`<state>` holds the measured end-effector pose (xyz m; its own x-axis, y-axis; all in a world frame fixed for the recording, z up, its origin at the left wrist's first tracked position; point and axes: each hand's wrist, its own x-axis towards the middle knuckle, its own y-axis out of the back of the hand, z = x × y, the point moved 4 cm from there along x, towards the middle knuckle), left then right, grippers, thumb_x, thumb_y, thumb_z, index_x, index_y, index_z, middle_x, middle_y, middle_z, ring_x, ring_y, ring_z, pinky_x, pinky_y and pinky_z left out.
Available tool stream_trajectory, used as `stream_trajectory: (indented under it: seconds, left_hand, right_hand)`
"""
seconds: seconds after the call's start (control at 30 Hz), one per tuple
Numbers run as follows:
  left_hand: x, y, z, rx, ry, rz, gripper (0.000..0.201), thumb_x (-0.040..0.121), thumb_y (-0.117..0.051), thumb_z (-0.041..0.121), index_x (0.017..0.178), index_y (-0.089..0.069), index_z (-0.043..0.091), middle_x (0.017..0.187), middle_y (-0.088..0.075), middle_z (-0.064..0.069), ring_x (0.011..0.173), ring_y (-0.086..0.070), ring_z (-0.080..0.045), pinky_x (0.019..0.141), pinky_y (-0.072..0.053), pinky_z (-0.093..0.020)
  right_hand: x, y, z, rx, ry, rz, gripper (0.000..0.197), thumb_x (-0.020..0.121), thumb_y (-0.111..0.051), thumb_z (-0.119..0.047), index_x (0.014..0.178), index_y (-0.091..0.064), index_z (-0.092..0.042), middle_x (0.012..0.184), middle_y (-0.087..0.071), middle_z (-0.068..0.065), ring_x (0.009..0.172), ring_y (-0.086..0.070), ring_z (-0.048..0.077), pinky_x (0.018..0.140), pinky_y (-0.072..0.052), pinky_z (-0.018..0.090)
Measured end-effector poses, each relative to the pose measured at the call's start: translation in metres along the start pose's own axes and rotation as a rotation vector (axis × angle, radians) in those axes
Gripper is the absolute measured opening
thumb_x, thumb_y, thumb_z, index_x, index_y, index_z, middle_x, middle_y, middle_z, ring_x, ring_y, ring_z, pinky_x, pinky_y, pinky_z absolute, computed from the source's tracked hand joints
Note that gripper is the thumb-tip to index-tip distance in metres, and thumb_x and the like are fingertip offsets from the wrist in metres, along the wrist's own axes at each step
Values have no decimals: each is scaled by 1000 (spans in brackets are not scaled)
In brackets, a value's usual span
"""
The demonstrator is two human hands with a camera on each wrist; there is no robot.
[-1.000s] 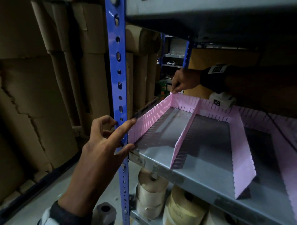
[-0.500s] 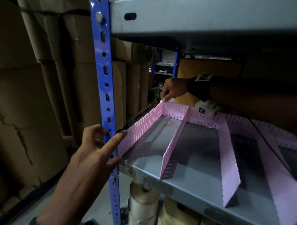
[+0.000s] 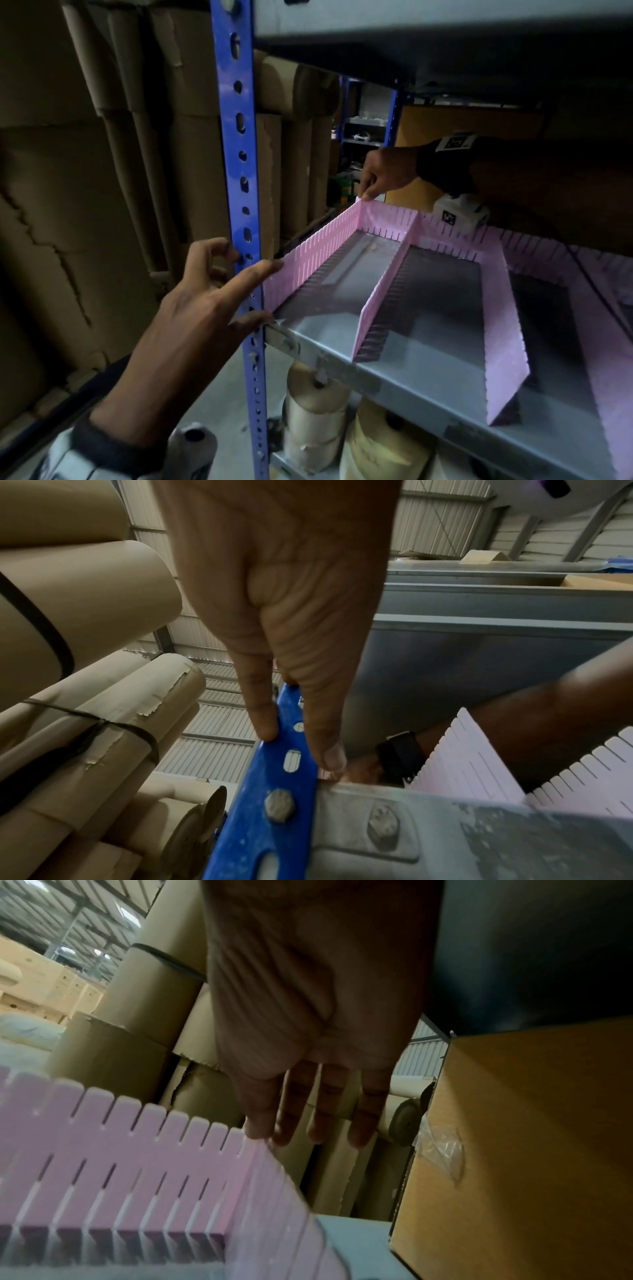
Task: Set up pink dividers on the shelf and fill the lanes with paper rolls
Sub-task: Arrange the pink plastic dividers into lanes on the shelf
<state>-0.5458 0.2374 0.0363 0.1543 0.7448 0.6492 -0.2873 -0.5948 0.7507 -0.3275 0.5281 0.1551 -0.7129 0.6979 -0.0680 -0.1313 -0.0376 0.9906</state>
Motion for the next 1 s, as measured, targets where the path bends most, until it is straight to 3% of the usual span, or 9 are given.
stream_trajectory:
  seconds: [0.13, 0.23, 0.33, 0.43, 0.5, 0.6, 0.73, 0.87, 1.0]
  left_hand:
    - [-1, -2, -4, 11, -7, 43, 102, 49, -100, 28, 137, -50, 36, 135, -41, -20, 94, -68, -39, 78, -56, -41]
    - [-2, -1, -4, 20, -17, 83, 99, 53, -97, 31, 141, -51, 36, 136, -42, -22, 92, -67, -39, 74, -60, -44]
    - [-11, 6, 3, -46, 9, 229, 75, 73, -83, 45, 142, -58, 31, 134, -45, -23, 95, -62, -33, 76, -61, -45]
    - [-25, 14, 22, -163, 60, 395, 46, 93, -71, 45, 134, -66, 25, 123, -54, -15, 90, -54, -21, 83, -52, -36]
    - [-30, 9, 46, -234, 35, 381, 40, 93, -65, 43, 124, -72, 19, 112, -60, -10, 81, -55, -18, 79, -50, -29]
    - [-32, -5, 79, -346, 22, 286, 39, 90, -62, 42, 108, -80, 12, 102, -69, -5, 82, -68, -21, 75, -52, -31]
    - [-41, -20, 95, -436, 43, 271, 34, 88, -63, 35, 101, -82, 10, 100, -74, -2, 89, -72, -18, 84, -54, -29]
    - [-46, -33, 104, -477, 65, 286, 31, 90, -64, 34, 99, -80, 10, 101, -75, 0, 94, -73, -20, 87, -54, -33]
    - [-46, -39, 105, -447, 95, 325, 28, 90, -66, 30, 95, -81, 7, 98, -75, -2, 92, -73, -23, 88, -55, -37]
  right_hand:
    - [-22, 18, 9, 3, -93, 28, 19, 93, -65, -16, 105, -74, -6, 92, -74, 13, 74, -67, 29, 75, -56, 39]
    - [-49, 24, 26, 23, -196, 20, 11, 91, -66, -18, 93, -76, -13, 82, -73, 10, 61, -62, 16, 72, -57, 38]
    - [-74, 16, 37, 88, -270, -15, 15, 89, -67, -18, 99, -76, -10, 81, -73, 7, 64, -63, 12, 70, -57, 35]
    - [-90, 4, 43, 127, -299, -47, 18, 90, -68, -20, 104, -75, -10, 86, -73, 7, 70, -64, 15, 68, -57, 31]
    - [-96, -5, 43, 110, -295, -84, 20, 91, -67, -22, 107, -74, -12, 87, -73, 3, 70, -63, 14, 67, -57, 30]
    - [-99, -21, 41, 19, -264, -138, 23, 92, -66, -25, 112, -73, -16, 97, -75, 3, 80, -68, 22, 81, -60, 40]
    - [-100, -22, 36, -22, -156, -25, 21, 92, -66, -22, 110, -73, -13, 103, -72, -3, 76, -62, 2, 75, -50, 16]
    - [-97, -10, 40, -10, -134, 76, 17, 89, -70, -22, 103, -72, -12, 104, -72, 2, 91, -64, 12, 90, -53, 35]
    - [-90, -15, 36, -35, -88, 51, 22, 90, -68, -19, 109, -74, -9, 108, -73, 5, 91, -66, 13, 90, -53, 32]
